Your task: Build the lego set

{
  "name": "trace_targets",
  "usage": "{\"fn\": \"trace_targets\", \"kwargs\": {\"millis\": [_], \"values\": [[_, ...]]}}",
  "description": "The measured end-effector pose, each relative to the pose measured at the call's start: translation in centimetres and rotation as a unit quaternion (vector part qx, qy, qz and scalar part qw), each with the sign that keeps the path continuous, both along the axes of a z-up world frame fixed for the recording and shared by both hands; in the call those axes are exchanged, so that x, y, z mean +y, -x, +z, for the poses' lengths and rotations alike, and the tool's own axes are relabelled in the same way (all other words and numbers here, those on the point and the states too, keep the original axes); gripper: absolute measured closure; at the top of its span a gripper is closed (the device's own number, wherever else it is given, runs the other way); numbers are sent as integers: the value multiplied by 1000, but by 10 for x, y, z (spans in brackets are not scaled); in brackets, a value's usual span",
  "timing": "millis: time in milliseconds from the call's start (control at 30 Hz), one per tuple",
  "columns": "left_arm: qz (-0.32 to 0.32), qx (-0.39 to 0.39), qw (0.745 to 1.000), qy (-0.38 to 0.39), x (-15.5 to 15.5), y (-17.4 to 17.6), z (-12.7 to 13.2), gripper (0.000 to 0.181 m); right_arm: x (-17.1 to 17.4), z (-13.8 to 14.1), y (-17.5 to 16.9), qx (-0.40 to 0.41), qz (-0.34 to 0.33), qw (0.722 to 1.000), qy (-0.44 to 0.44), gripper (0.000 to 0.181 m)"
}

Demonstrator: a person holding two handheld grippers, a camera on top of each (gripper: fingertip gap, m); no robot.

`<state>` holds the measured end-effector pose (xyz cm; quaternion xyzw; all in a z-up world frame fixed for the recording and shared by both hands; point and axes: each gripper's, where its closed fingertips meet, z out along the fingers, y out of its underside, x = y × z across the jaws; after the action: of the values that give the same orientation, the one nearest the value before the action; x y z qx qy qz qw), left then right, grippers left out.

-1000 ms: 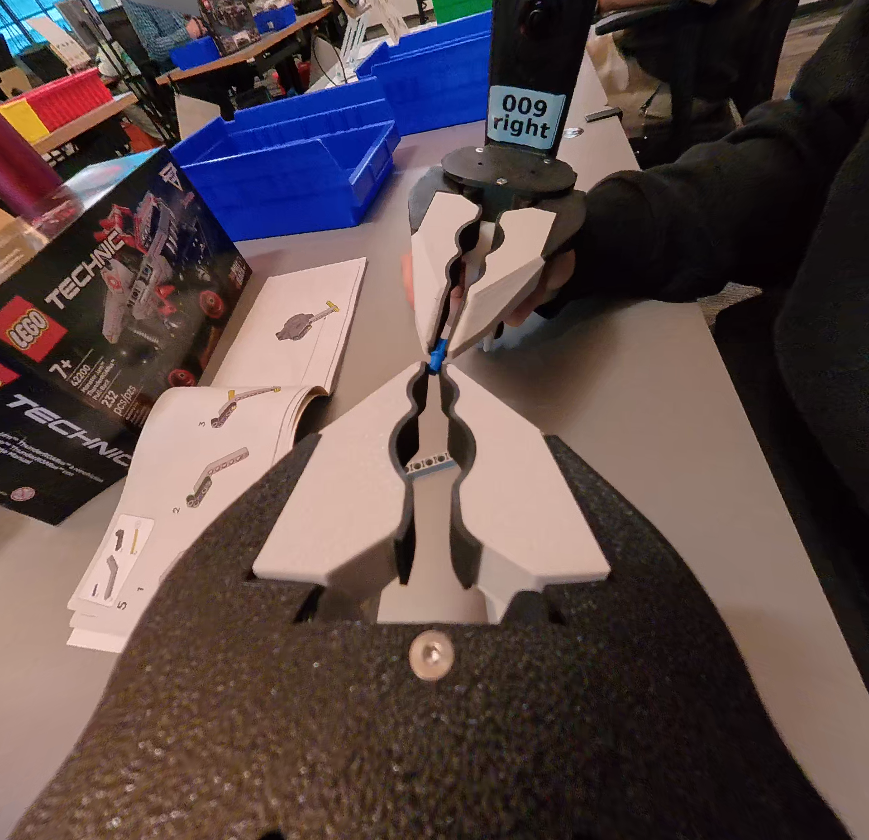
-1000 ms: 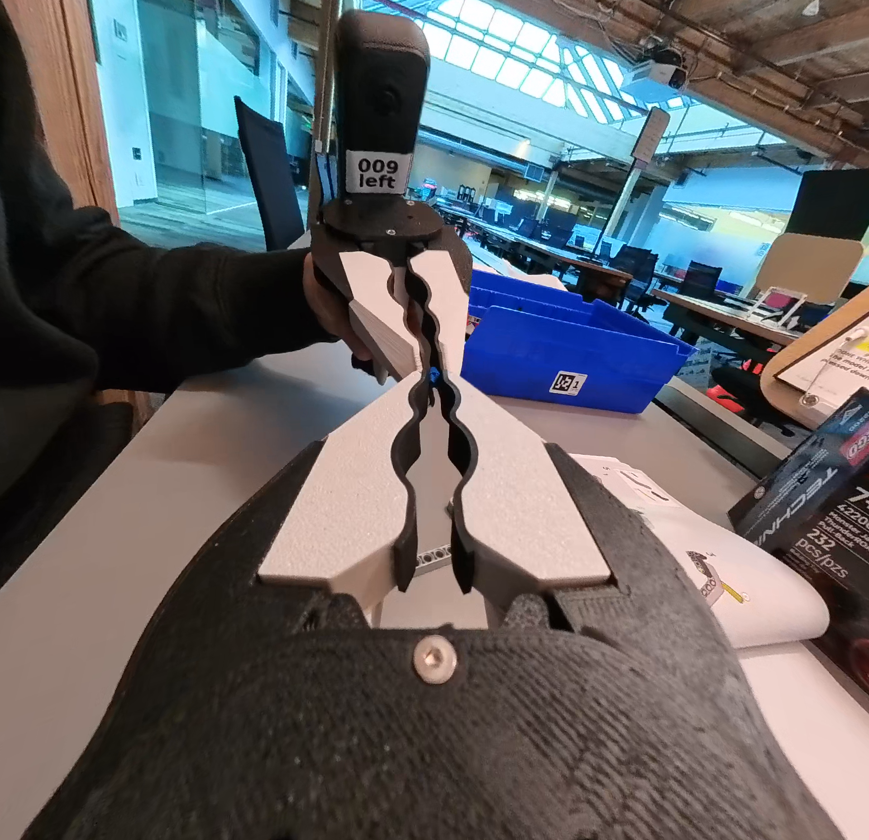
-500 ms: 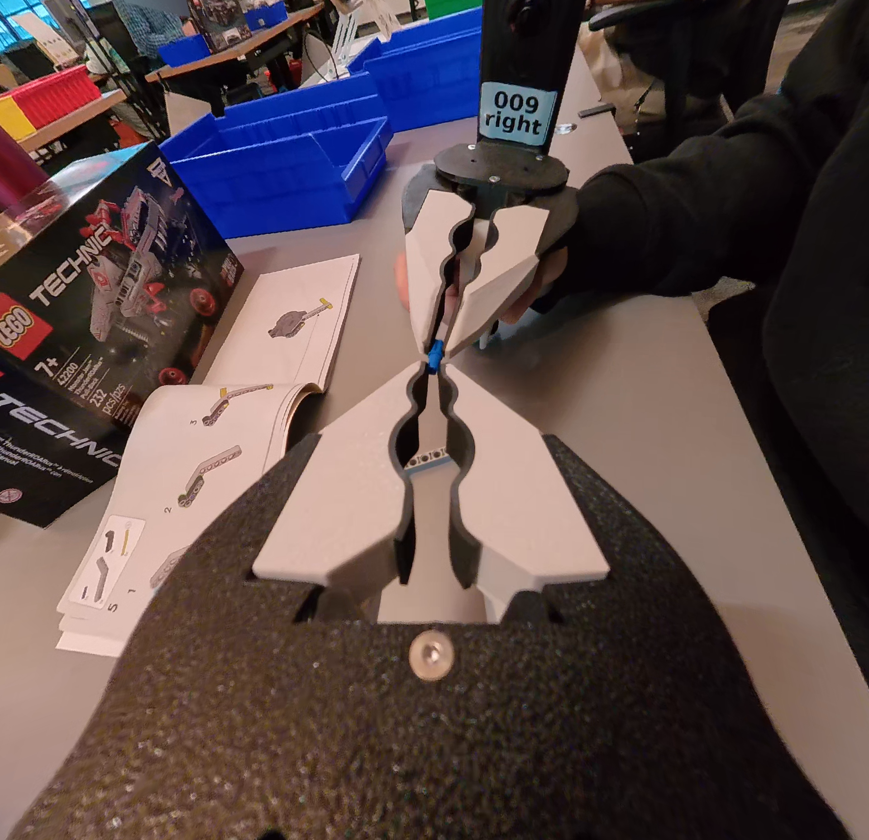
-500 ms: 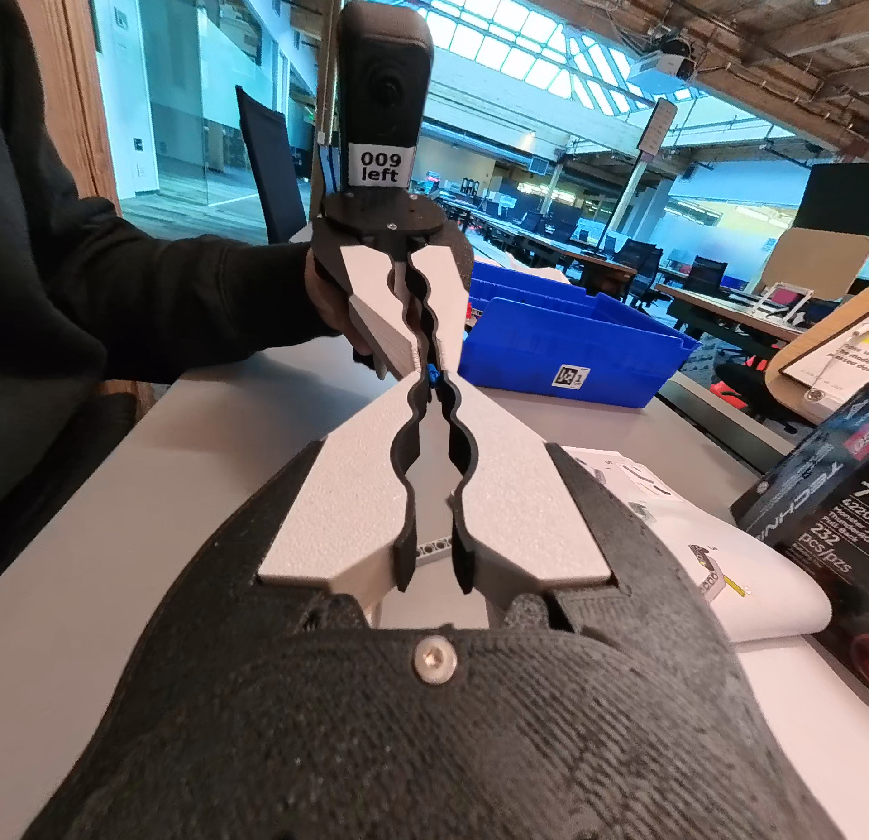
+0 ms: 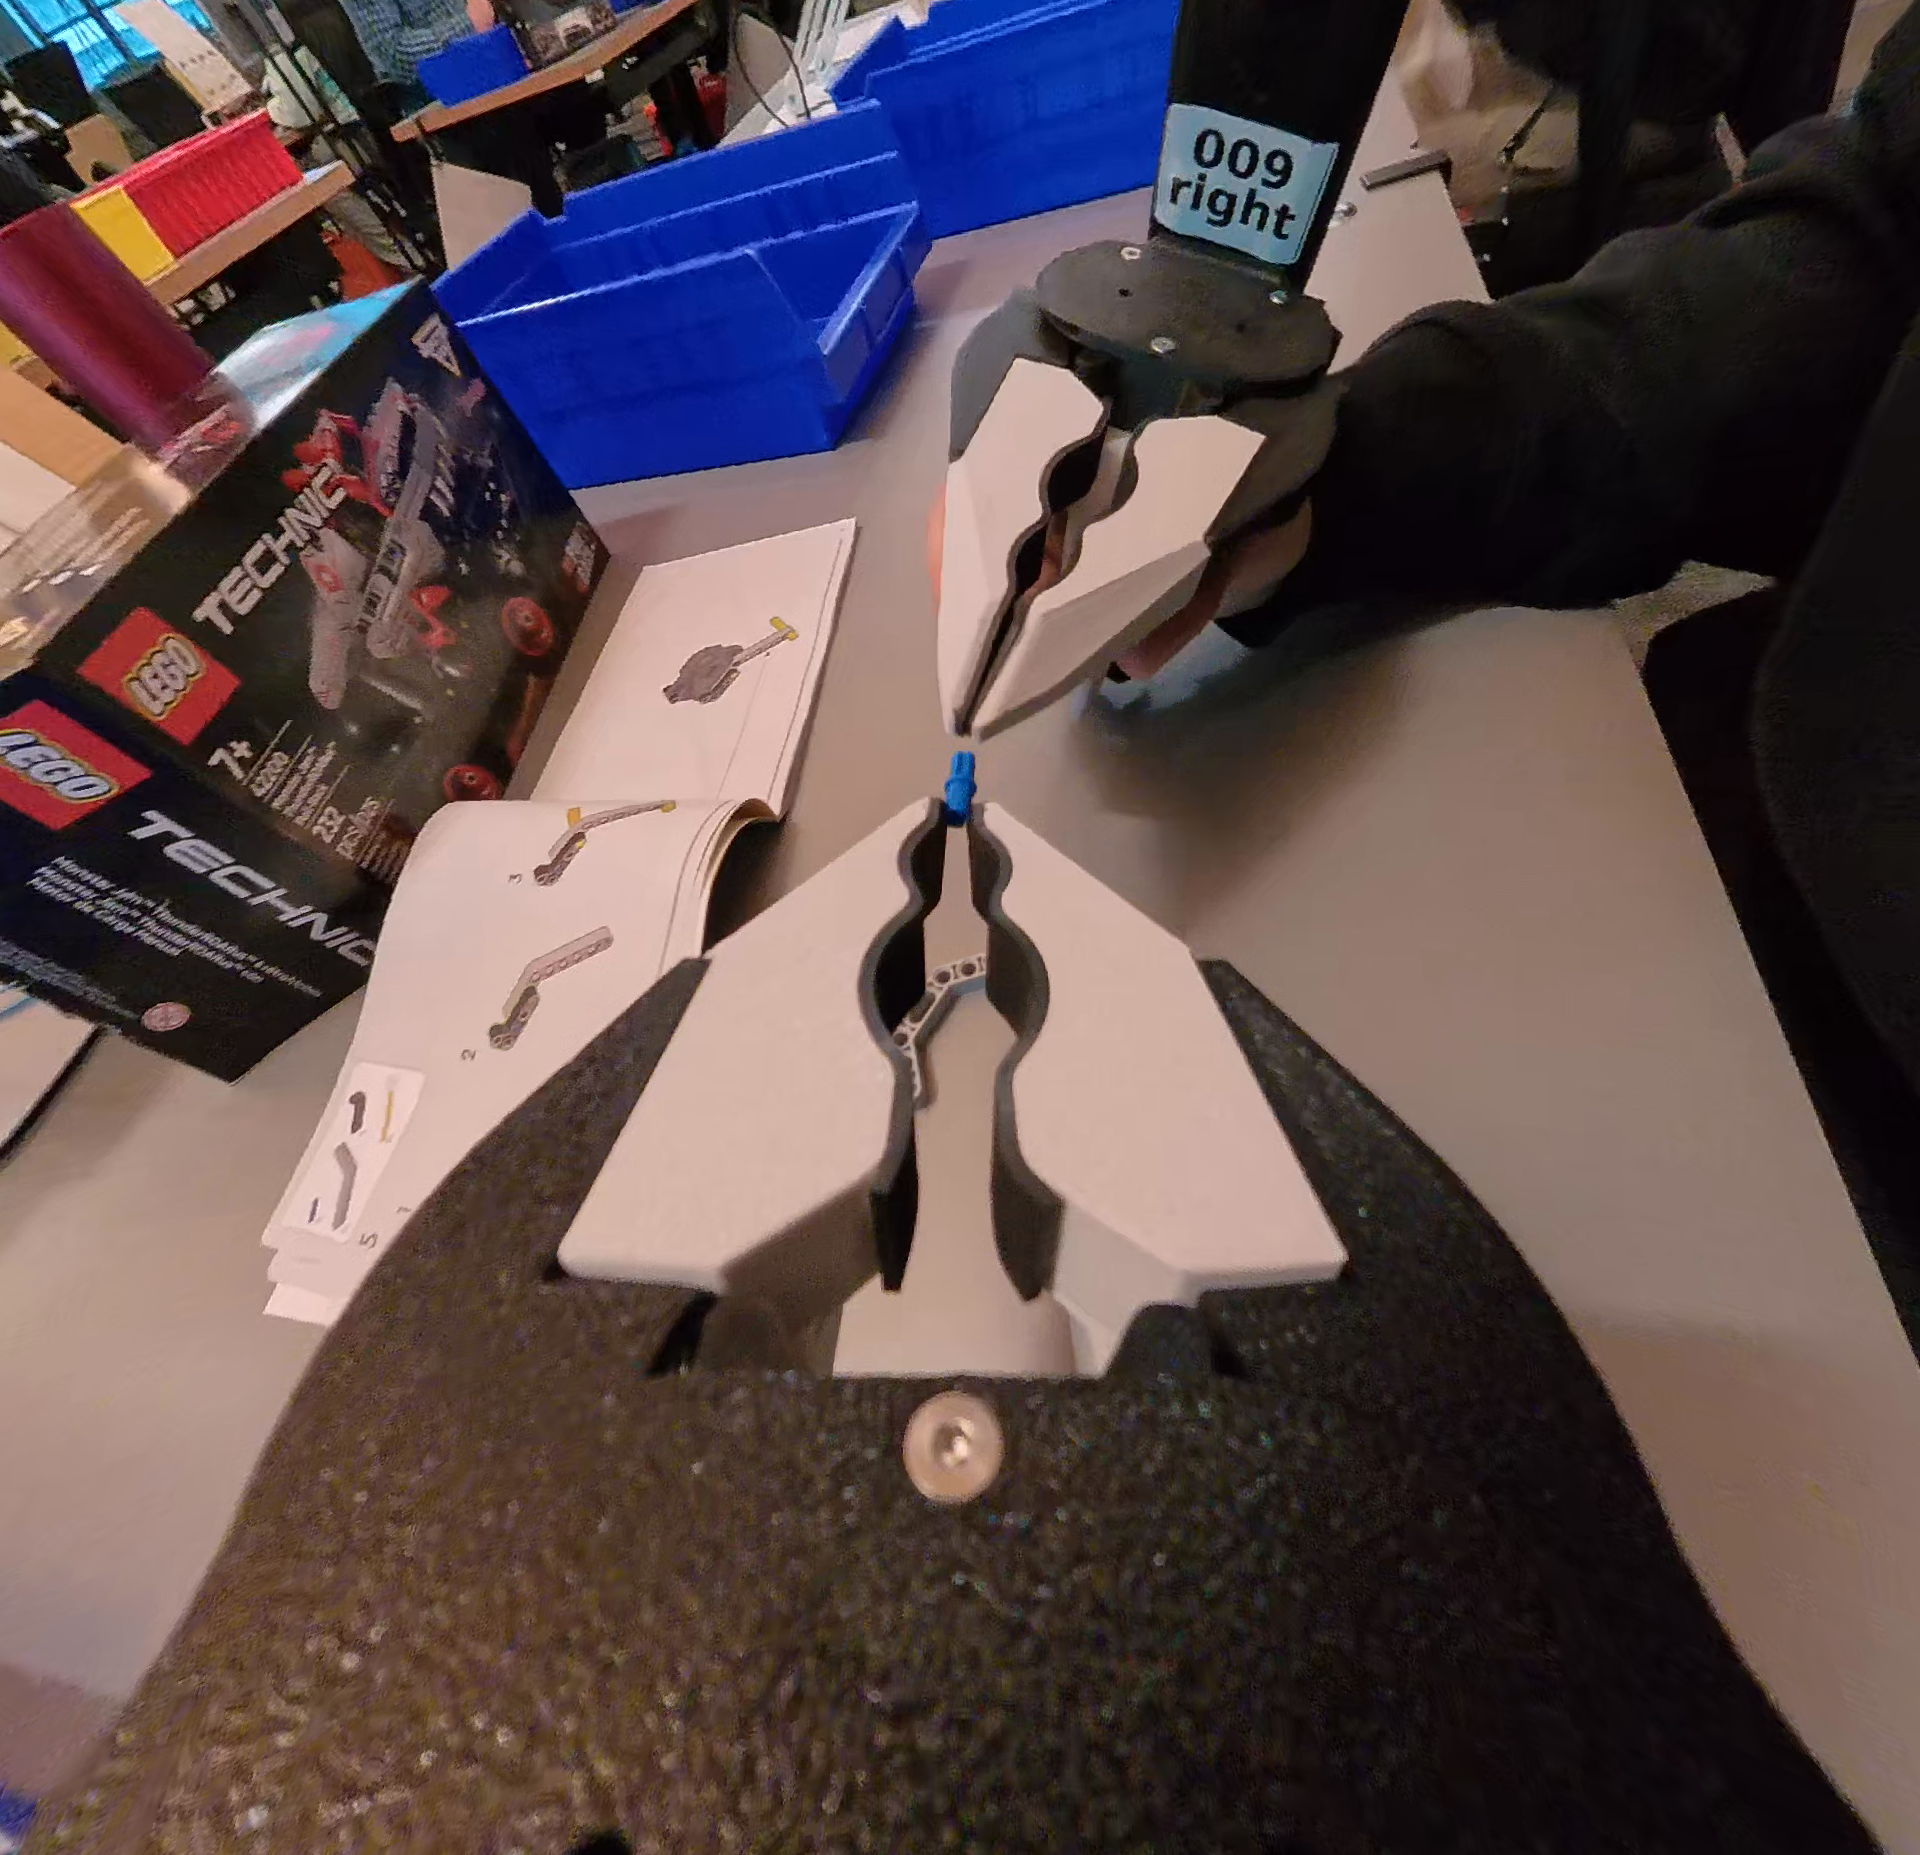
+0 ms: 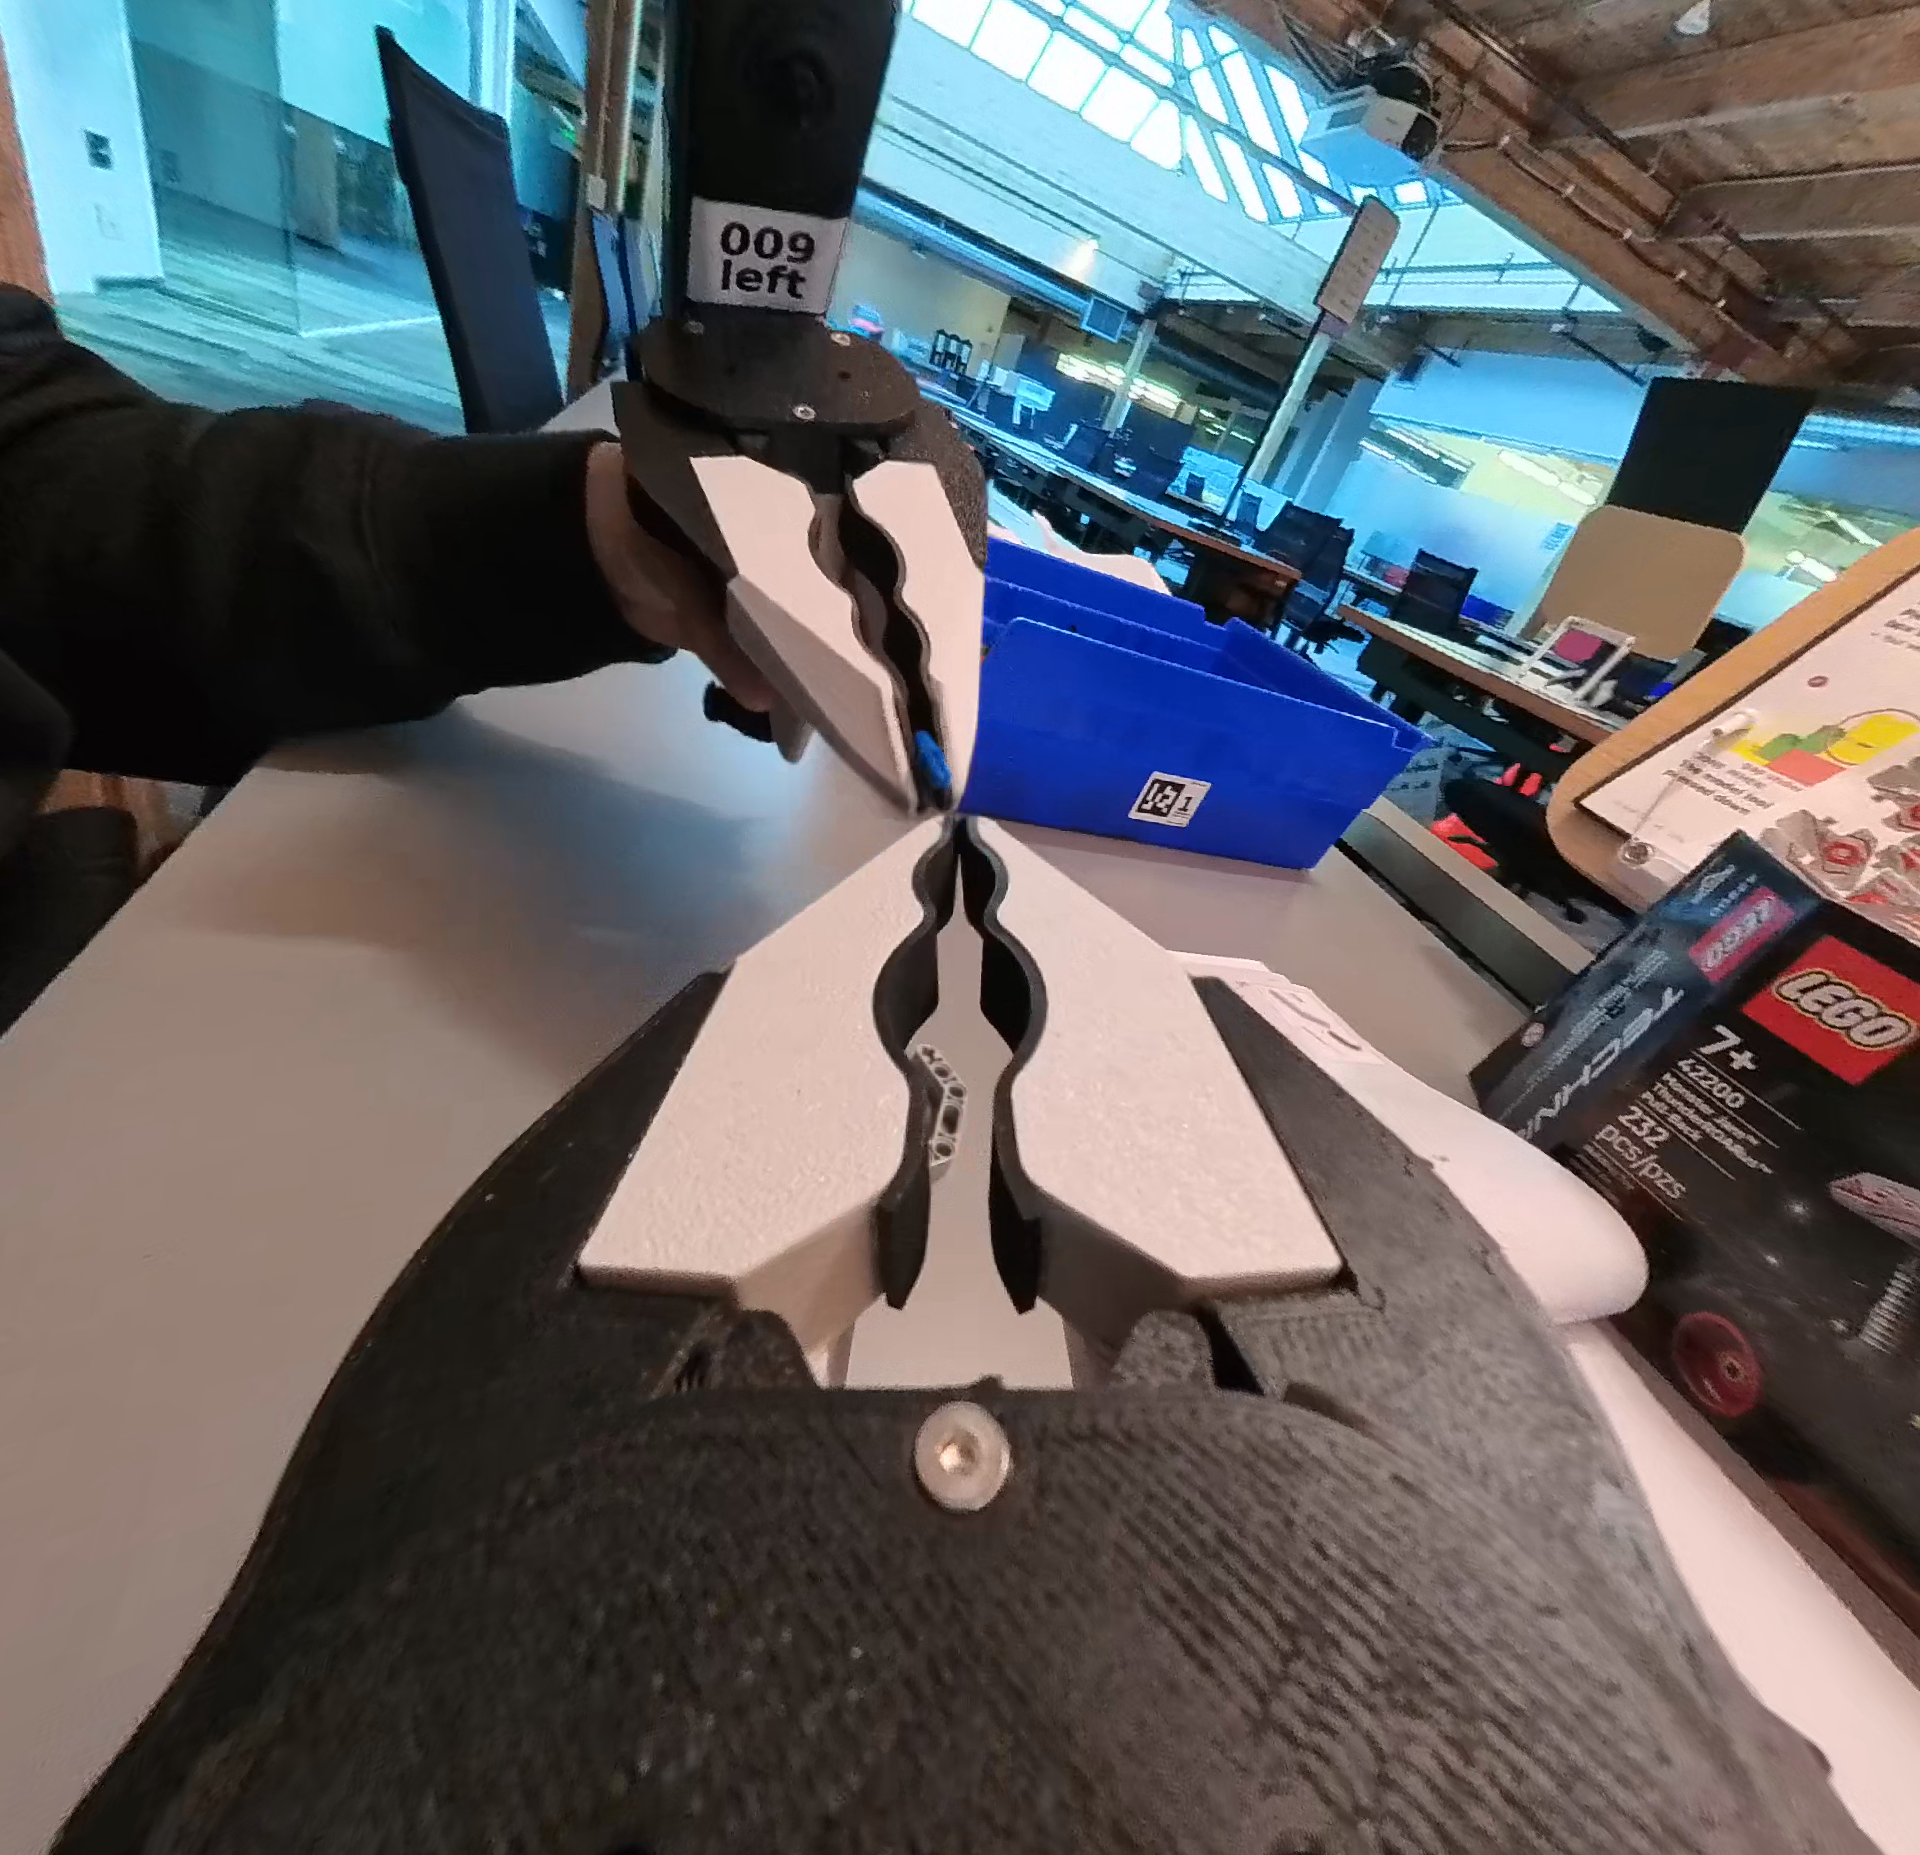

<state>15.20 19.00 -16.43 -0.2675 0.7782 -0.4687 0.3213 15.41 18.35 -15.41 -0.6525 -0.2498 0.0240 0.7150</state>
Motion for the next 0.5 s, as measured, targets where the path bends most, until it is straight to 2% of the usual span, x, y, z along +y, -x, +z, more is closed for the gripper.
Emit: {"fn": "trace_targets", "kwargs": {"millis": [100,200,333,500], "values": [[40,2,999,-13,19,-1,2,180,1,2,-5,13,-10,1000,-3,181],[53,-5,998,-19,29,1,5,181,2,-2,-8,5,-23,1000,6,181],[42,-1,999,-18,24,0,1,181,4,-6,-3,-10,-19,1000,11,181],[29,7,998,-62,11,-5,-13,180,7,-8,2,-24,-22,999,10,169]]}}
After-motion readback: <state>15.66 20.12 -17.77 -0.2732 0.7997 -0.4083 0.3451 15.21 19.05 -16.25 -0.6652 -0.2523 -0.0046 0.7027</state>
